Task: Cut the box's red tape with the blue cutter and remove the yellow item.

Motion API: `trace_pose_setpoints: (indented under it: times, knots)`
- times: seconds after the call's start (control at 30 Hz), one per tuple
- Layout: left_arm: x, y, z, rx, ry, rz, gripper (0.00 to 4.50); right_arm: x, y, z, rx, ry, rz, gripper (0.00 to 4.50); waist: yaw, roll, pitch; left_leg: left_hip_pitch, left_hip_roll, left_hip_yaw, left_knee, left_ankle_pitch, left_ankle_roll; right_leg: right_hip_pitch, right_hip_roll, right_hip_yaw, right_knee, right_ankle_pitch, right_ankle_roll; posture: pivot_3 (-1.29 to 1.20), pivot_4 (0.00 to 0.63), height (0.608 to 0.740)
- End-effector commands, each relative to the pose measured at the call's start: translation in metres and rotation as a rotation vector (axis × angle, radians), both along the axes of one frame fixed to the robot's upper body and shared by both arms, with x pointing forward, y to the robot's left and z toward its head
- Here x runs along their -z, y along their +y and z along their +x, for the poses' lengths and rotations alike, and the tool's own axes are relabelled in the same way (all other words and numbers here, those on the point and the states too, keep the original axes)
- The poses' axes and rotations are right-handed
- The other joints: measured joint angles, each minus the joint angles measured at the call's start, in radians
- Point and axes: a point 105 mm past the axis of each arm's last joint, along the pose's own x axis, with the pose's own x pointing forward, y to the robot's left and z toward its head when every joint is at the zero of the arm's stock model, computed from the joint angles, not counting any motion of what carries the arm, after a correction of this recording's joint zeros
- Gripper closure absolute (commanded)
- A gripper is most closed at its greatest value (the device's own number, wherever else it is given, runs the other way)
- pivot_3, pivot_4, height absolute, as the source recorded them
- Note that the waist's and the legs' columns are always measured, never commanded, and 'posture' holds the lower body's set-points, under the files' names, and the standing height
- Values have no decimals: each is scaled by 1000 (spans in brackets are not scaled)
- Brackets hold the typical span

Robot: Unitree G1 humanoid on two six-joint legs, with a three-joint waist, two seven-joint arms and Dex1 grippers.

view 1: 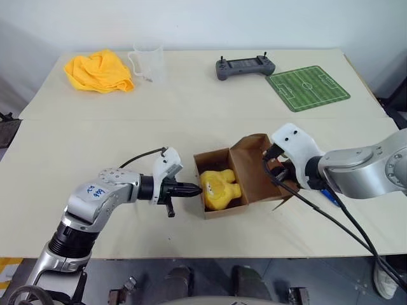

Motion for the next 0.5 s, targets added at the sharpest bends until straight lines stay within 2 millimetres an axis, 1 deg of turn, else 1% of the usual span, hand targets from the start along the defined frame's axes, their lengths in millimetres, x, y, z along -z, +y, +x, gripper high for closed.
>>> trace_pose_setpoints:
  times: [0.03, 0.17, 0.2, 0.3, 0.37, 0.43, 0.47, 0.5]
  knots:
    - [-11, 1, -1, 13, -20, -27, 3667, -38, 2, -3, -55, -124, 118, 2544, 0, 0, 0, 0, 0, 0, 0, 0, 0, 0, 0, 0, 0, 0, 0, 0, 150, 740]
    - [-9, 13, 0, -4, -27, -5, 2566, -67, -5, -13, -144, -224, 214, 1247, 2, 0, 0, 0, 0, 0, 0, 0, 0, 0, 0, 0, 0, 0, 0, 0, 150, 740]
    - [-10, 15, 0, -7, -30, -7, 2290, -72, -9, -14, -157, -247, 231, 926, 3, 0, 0, 0, 0, 0, 0, 0, 0, 0, 1, 0, 0, 0, 0, 0, 150, 740]
    - [-12, 26, 1, -17, -46, -5, 1400, -78, -22, -21, -205, -299, 276, 0, 3, 0, 0, 0, 0, 1, 0, 0, 0, 1, 0, 0, 0, 0, 0, 0, 150, 740]
    - [-14, 38, 1, -31, -57, -11, 829, -84, -31, -30, -289, -367, 321, 0, 5, 0, 0, 0, 0, 1, 0, 0, 0, 1, 0, 0, 0, 0, 0, 0, 150, 740]
    - [-12, 55, -2, -29, -69, 6, 210, -84, -41, -40, -374, -441, 330, 0, 4, 0, 0, 0, 0, 1, 0, 0, 0, 1, 1, 0, 0, 0, 0, 0, 150, 740]
    - [-13, 63, -2, -26, -89, 12, 19, -83, -45, -44, -394, -453, 362, 0, 4, 0, 0, 0, 0, 2, -1, 0, 0, 1, 1, 1, 0, 0, 0, 0, 150, 740]
    - [-16, 69, -4, -20, -103, -6, 19, -85, -49, -45, -414, -500, 381, 0, -1, 0, 0, 1, 0, 2, -1, 0, 0, 1, 1, 0, 0, 0, 0, 0, 150, 740]
